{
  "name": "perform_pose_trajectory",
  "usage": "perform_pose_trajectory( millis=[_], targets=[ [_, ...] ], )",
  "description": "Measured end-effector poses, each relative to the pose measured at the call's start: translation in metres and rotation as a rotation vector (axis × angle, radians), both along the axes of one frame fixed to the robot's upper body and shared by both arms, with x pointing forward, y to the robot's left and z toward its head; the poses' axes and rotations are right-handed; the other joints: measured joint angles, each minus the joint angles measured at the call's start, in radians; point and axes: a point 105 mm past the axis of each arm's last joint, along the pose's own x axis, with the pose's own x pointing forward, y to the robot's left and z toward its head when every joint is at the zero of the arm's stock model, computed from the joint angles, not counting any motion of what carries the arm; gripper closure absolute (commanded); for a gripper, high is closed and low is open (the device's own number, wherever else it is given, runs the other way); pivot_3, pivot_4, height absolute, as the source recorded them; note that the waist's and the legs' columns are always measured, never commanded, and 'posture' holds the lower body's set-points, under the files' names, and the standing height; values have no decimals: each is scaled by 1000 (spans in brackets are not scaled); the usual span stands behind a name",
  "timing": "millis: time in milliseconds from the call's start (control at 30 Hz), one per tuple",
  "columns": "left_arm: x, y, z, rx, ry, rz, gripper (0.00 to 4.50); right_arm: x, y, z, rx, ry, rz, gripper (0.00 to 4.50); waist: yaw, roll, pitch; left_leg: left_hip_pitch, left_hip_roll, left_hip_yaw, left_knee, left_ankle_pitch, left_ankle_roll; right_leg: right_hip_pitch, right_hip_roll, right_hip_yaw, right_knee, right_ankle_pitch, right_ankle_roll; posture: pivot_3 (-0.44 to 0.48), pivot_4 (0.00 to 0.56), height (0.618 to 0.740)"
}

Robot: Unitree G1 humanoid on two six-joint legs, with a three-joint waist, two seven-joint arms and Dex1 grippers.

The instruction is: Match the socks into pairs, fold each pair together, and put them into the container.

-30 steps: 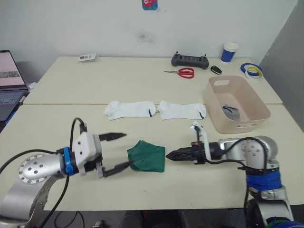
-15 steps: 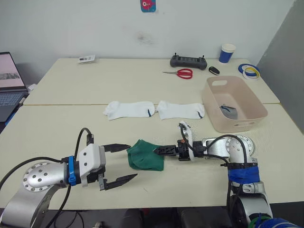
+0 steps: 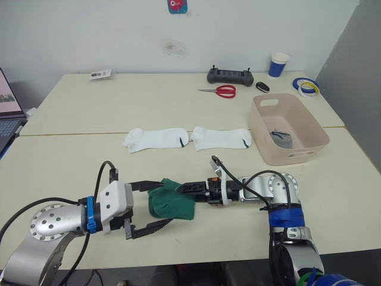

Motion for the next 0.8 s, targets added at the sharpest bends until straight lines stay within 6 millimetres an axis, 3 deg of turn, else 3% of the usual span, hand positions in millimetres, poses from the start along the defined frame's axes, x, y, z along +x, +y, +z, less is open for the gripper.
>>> perform_pose_trajectory(
  millis=[67, 167, 367, 533, 800],
  targets=[
    [2, 6, -1, -9, 16, 26, 0, 0, 1, -1, 2, -2, -3, 52, 0, 0, 0, 0, 3, 0, 0, 0, 0, 0, 4, 0, -1, 0, 0, 0, 150, 740],
    [4, 13, 1, -20, 35, 48, 0, 0, 2, -3, -5, -13, -8, 633, 0, 0, 0, 0, 5, -1, 0, 0, 0, -1, 4, 0, 0, 0, -2, 0, 150, 740],
    [-1, 17, -3, 1, 60, 32, 0, 3, 0, -13, -38, -27, -36, 2785, 1, 1, 0, -2, 5, 0, -1, 0, 0, -4, 5, 0, 0, -1, -3, 0, 150, 740],
    [-2, 17, -4, 1, 63, 32, 0, 2, 1, -5, 5, -63, -10, 4449, 0, 0, -1, 0, 6, 1, -2, 0, 0, -4, 5, 1, 1, -1, -4, 0, 150, 740],
    [0, 16, 1, -14, 45, 25, 0, 4, -11, 1, -9, -143, -7, 4481, 8, 0, 0, -2, 4, 2, 0, 0, 0, -5, 5, 1, 2, 0, -5, 0, 150, 740]
  ],
)
